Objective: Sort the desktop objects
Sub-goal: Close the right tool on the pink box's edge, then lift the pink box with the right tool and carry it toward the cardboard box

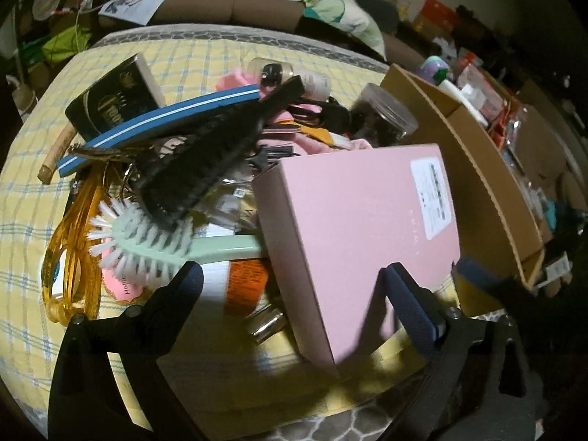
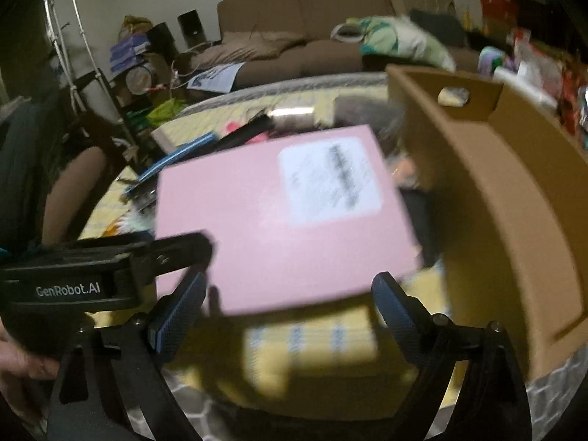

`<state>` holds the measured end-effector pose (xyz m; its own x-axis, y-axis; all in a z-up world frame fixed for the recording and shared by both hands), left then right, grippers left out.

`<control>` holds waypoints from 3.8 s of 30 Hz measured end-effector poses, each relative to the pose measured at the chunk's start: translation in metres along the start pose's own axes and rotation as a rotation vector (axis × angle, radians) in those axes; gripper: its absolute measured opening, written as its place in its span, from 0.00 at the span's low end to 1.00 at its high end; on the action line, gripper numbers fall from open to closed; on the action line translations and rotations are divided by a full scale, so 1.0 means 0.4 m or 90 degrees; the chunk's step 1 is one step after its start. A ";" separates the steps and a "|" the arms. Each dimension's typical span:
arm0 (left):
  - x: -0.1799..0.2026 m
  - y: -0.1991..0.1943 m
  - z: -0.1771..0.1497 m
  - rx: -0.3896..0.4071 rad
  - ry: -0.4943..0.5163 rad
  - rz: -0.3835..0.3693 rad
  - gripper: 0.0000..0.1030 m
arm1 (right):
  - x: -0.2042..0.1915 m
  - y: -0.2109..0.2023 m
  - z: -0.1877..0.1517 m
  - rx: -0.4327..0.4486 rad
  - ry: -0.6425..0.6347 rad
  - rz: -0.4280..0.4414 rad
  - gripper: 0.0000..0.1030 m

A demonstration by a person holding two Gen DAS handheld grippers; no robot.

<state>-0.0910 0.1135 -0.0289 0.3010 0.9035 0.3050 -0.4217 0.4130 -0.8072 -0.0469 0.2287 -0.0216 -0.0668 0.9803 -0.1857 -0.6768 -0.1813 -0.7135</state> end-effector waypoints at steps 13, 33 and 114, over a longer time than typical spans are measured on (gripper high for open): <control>-0.003 0.000 0.001 0.006 0.005 -0.046 0.92 | -0.007 0.052 0.037 -0.020 -0.070 0.022 0.97; -0.018 -0.065 -0.026 -0.011 0.005 -0.004 0.72 | -0.004 -0.031 -0.034 -0.097 -0.011 0.111 0.88; 0.314 -0.081 -0.377 -0.074 0.045 -0.117 0.61 | 0.156 -0.197 -0.291 -0.259 0.233 0.106 0.57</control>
<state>0.0894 0.1963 -0.0405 0.4244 0.8021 0.4201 -0.2533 0.5506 -0.7954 0.0876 0.2953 -0.0555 0.1589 0.8578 -0.4887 -0.3370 -0.4181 -0.8436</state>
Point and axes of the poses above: each gripper's, at about its wrist camera, not at the fingertips, and y roughly the way its jaws point, x to its right, z to its top, the point moved 10 cm from there along y, roughly the way its jaws point, and after that the axes turned 2 degrees about y, right-handed, at the moved point
